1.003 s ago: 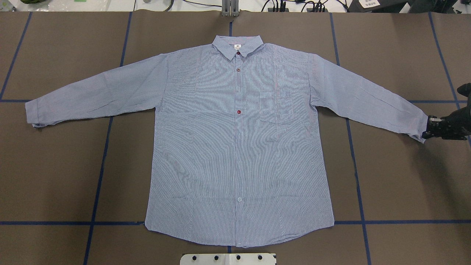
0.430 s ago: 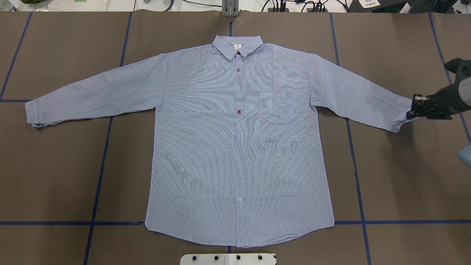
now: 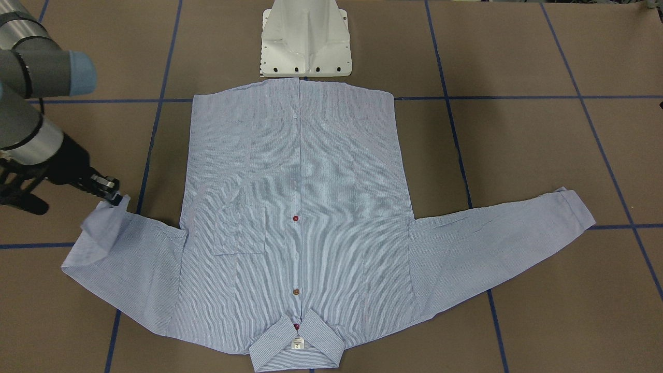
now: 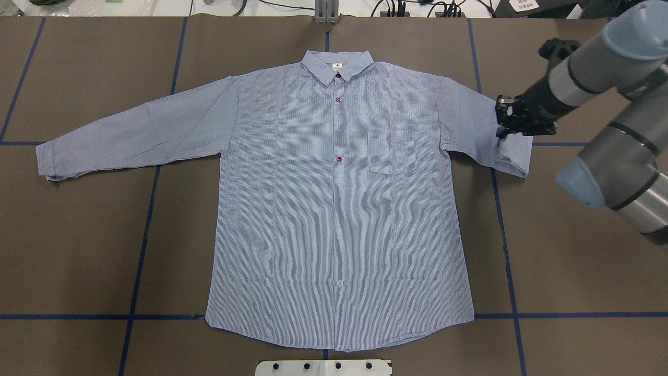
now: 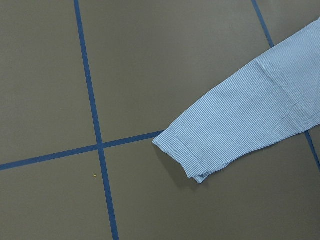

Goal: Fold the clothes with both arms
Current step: 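Carry the grasped sleeve with the right gripper across toward the collar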

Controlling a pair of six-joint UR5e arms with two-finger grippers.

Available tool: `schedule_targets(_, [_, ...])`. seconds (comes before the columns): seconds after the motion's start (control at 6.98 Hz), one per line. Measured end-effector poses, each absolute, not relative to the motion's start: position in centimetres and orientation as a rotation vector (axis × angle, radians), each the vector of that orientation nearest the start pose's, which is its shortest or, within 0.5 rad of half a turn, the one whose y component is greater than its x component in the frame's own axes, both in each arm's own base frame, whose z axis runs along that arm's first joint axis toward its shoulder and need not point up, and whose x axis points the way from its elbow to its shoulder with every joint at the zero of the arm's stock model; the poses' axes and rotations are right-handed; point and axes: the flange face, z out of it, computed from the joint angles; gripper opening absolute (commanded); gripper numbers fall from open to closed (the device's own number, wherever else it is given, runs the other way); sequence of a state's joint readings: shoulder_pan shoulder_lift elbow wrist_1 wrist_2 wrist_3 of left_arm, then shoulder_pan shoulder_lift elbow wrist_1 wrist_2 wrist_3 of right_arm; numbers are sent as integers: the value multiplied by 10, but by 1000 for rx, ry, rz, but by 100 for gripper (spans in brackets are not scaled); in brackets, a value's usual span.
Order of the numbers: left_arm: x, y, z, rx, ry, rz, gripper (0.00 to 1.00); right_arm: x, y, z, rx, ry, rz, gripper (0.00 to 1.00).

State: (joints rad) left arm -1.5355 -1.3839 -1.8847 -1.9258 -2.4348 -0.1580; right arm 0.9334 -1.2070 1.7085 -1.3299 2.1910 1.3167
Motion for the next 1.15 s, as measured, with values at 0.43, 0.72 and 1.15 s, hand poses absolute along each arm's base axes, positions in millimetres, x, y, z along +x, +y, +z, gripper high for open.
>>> schedule_targets(0.43, [-42, -430, 541, 369, 885, 98, 100, -460, -576, 223, -118, -965, 543, 0])
schedule_targets(0.72, [-42, -429, 541, 379, 885, 105, 100, -529, -588, 146, -68, -992, 630, 0])
schedule_targets(1.15, [-42, -428, 541, 385, 885, 110, 100, -581, -588, 94, -25, -1054, 639, 0])
